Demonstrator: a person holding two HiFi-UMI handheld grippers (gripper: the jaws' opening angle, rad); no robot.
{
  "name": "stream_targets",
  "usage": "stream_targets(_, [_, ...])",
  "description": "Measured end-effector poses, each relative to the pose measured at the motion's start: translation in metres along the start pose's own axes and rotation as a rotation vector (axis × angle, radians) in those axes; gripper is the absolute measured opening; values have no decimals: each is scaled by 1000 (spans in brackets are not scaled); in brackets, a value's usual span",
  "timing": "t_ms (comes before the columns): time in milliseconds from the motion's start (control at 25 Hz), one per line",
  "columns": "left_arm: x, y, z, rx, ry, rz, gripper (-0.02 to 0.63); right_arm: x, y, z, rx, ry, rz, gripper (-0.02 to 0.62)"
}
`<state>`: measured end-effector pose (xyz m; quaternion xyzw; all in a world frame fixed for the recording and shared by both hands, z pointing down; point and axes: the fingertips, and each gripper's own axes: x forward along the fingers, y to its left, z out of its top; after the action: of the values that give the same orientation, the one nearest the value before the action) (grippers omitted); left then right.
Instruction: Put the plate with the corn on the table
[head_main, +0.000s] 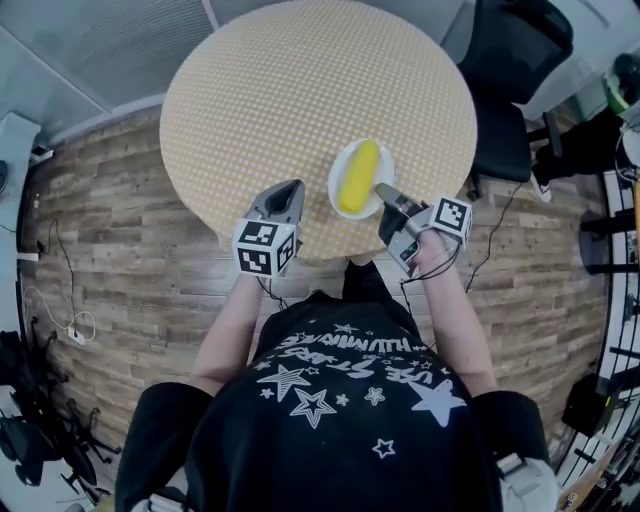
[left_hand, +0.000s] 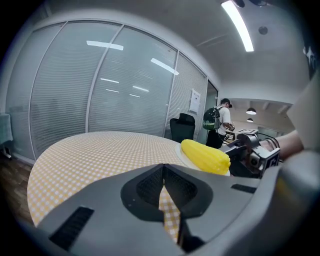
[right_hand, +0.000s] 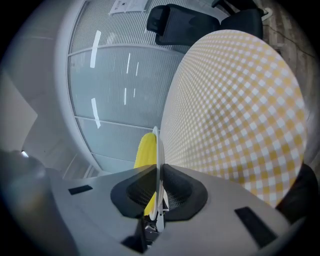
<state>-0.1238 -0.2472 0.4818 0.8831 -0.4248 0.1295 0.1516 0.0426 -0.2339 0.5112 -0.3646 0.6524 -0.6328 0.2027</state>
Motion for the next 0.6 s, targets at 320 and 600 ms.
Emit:
stream_targets(320, [60, 15, 25, -19, 5, 49, 8, 35, -1, 61, -20, 78, 9, 40])
stream_targets(600, [106, 21, 35, -34, 31, 81, 8, 54, -10, 109, -23, 124, 2, 40])
